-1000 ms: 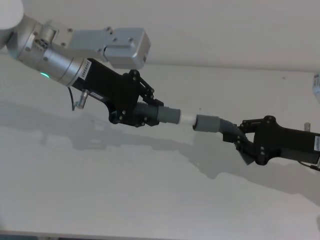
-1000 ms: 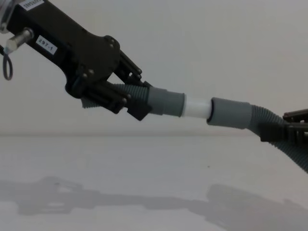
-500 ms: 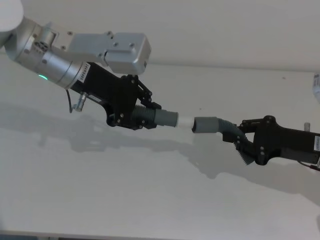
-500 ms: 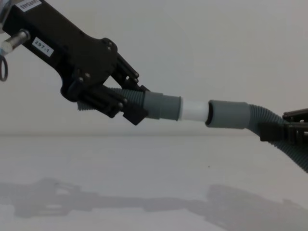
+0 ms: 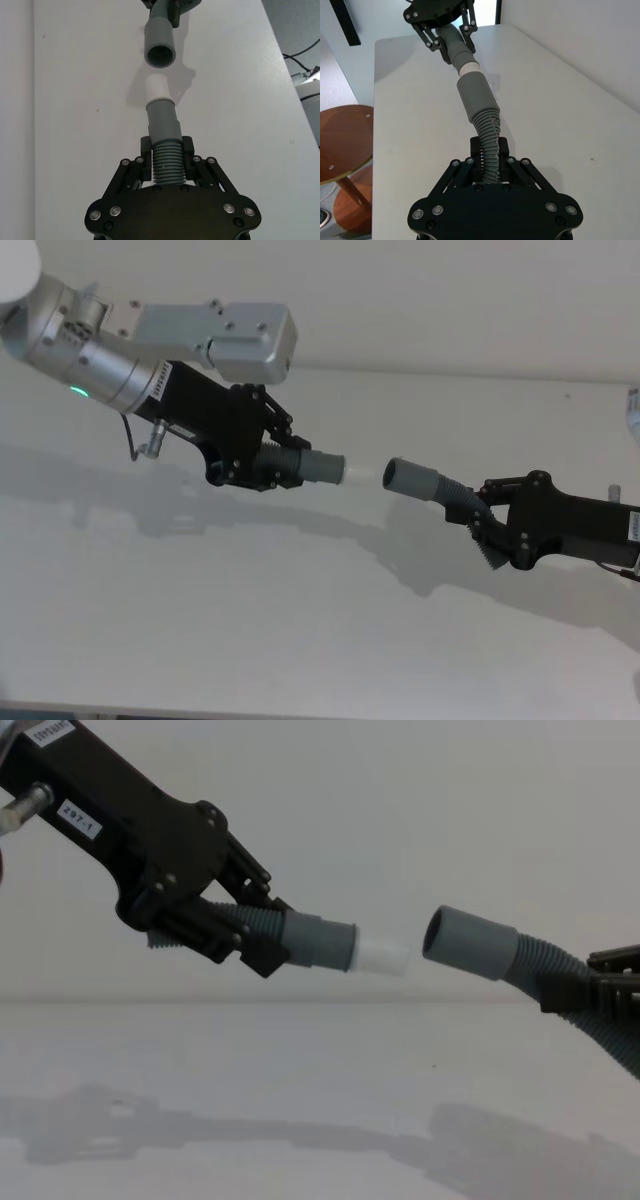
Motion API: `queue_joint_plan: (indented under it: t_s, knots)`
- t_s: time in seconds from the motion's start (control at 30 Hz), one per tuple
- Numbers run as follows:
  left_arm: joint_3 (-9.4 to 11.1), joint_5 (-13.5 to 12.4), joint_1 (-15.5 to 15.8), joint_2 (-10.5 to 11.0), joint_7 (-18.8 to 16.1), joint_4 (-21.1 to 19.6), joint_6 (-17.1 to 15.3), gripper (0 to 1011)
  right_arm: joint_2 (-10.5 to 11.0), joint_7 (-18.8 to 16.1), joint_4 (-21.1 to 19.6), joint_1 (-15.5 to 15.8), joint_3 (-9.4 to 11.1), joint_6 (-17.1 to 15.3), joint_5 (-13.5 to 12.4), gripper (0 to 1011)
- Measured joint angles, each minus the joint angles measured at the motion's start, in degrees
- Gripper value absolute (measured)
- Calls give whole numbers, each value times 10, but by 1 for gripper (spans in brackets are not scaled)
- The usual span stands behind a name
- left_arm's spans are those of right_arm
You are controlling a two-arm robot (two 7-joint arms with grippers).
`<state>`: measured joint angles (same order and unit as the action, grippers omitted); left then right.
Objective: Use both hands to pick up one end of the pipe from the table, align the ends, and insert them.
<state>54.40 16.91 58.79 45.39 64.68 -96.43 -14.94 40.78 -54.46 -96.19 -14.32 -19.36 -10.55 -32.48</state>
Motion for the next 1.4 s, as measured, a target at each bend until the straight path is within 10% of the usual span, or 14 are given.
queue_joint_plan:
  t_s: [1.4]
  knots:
    - [8,17,7,4,13,-5,24,339,0,0,0,0,0,0,1,178]
